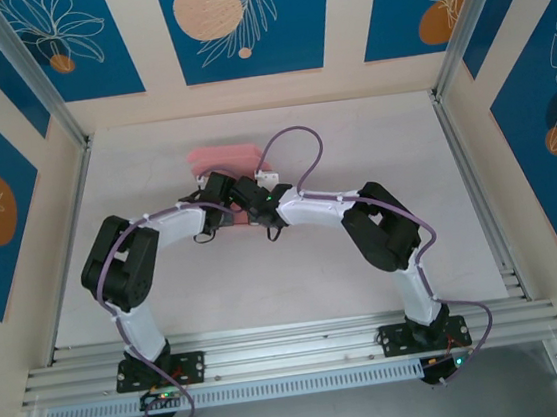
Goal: Fold the paper box
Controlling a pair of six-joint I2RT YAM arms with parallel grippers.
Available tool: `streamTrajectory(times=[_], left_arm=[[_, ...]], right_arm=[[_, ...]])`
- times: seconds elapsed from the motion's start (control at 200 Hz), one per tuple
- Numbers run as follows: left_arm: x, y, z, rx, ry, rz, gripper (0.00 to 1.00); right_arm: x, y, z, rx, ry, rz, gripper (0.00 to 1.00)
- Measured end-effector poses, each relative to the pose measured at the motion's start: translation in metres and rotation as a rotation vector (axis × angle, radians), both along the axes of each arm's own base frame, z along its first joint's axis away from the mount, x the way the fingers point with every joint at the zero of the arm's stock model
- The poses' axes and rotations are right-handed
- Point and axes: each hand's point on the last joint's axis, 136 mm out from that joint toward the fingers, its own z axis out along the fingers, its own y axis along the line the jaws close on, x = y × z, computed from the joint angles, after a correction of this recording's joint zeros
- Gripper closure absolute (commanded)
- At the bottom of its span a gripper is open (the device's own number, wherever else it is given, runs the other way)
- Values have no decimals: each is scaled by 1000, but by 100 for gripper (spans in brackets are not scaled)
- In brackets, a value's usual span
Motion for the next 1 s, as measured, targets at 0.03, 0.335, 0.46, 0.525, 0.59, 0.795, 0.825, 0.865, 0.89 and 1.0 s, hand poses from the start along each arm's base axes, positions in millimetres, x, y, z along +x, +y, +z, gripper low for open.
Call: streamTrajectory(times=[0.03, 0.335, 0.46, 0.525, 0.59, 0.795, 0.825, 0.865, 0.89, 1.0], left_arm=[[0, 1, 0, -2, -1, 8, 61], [-12, -18, 50, -170, -49, -61, 23], [-23, -21, 102, -265, -144, -98, 16], [-27, -18, 127, -295, -200, -103, 11], [-30, -10, 141, -305, -236, -104, 10], [-25, 7, 151, -328, -276, -175, 13], [-22, 13, 150, -336, -280, -177, 14], [-17, 22, 148, -353, -287, -185, 14], [-15, 27, 146, -364, -290, -189, 14], [-4, 35, 138, -418, -296, -246, 18]], right_arm=[[-1, 0, -1, -3, 2, -1, 100], [-7, -5, -1, -42, 27, 4, 100], [-11, -6, -3, -52, 39, 13, 100], [-12, -5, -2, -54, 47, 25, 100], [-15, -8, -3, -72, 61, 39, 100], [-15, -10, -4, -105, 74, 85, 100], [-16, -11, -4, -111, 78, 92, 100], [-16, -12, -4, -117, 82, 100, 100], [-15, -13, -4, -120, 85, 104, 100], [-16, -17, -4, -128, 104, 121, 99]])
